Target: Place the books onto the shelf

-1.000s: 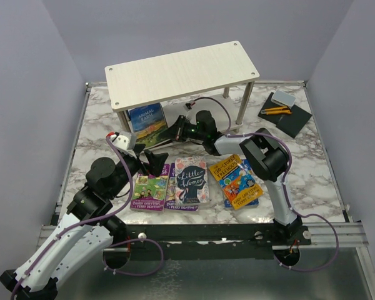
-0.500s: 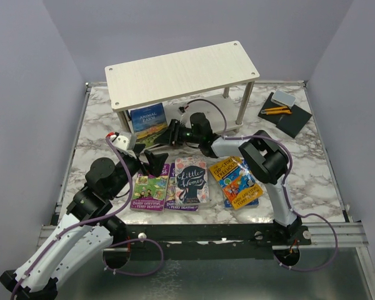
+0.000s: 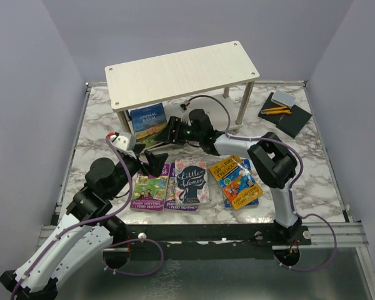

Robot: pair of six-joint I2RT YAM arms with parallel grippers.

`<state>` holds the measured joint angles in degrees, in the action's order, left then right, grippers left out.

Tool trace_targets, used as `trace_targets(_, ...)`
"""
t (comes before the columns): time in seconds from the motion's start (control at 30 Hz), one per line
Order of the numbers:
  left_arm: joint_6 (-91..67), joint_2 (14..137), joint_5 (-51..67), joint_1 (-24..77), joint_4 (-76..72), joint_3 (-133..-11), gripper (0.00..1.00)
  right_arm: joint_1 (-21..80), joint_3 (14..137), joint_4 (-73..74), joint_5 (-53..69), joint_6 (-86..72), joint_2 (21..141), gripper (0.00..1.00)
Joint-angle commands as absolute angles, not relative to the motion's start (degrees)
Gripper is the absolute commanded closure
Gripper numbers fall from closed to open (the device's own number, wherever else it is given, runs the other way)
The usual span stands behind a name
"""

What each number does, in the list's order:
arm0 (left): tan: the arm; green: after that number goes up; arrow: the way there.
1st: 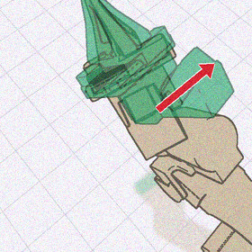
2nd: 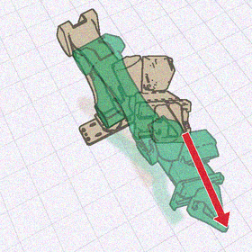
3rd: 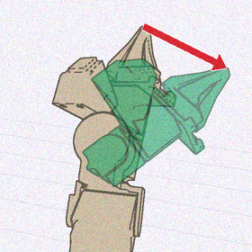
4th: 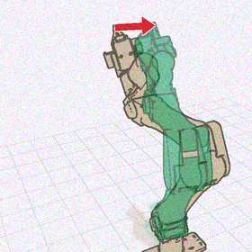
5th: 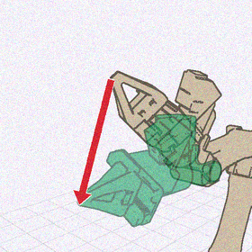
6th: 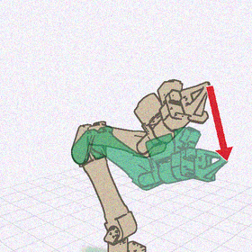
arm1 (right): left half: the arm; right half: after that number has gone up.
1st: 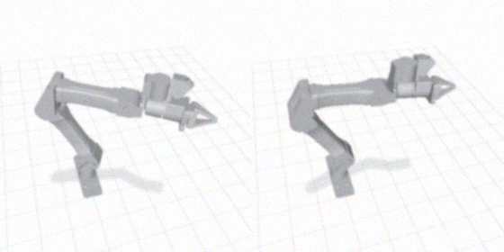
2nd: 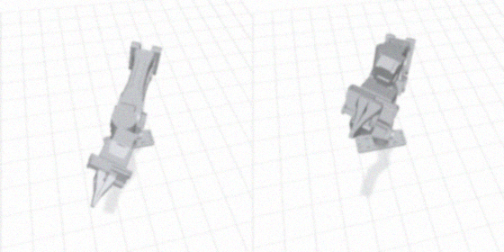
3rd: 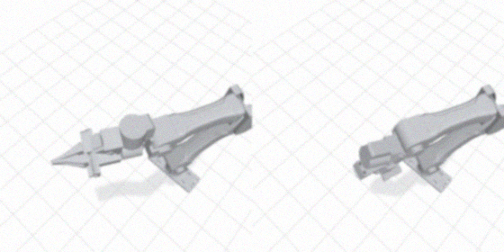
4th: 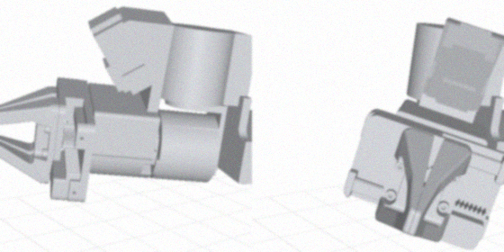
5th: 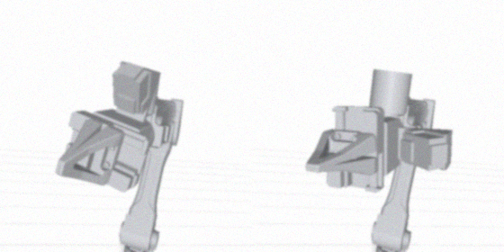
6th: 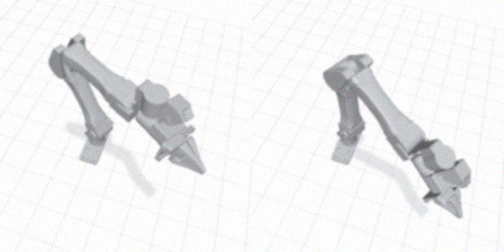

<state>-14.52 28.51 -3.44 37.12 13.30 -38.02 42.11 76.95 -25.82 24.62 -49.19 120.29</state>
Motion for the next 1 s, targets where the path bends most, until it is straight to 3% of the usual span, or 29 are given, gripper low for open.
trace_targets(0.0, -13.79, 27.87, -2.29, 36.82, 12.77, -37.99, 0.01, 42.39, 75.49, -19.34, 17.96, -45.99, 116.69, 0.30)
trace_targets(0.4, -13.81, 26.99, -2.59, 36.74, 12.92, -37.88, 0.01, 41.59, 72.15, -15.96, 9.74, -42.76, 110.43, 0.30)
trace_targets(0.6, -13.89, 26.33, -2.98, 36.67, 12.94, -37.83, 0.01, 40.24, 74.00, -13.64, 5.70, -41.57, 110.85, 0.36)
trace_targets(0.73, -13.80, 26.28, -3.01, 36.71, 13.16, -37.82, 0.01, 39.74, 76.42, -13.56, 3.60, -41.95, 112.71, 0.52)
trace_targets(0.93, -13.76, 25.96, -3.32, 36.65, 13.24, -37.82, 0.01, 38.95, 79.53, -14.16, -0.48, -42.37, 115.89, 0.95)
trace_targets(0.97, -13.73, 25.93, -3.34, 36.69, 13.29, -37.80, 0.01, 38.86, 80.90, -13.61, -1.40, -42.53, 116.77, 0.99)
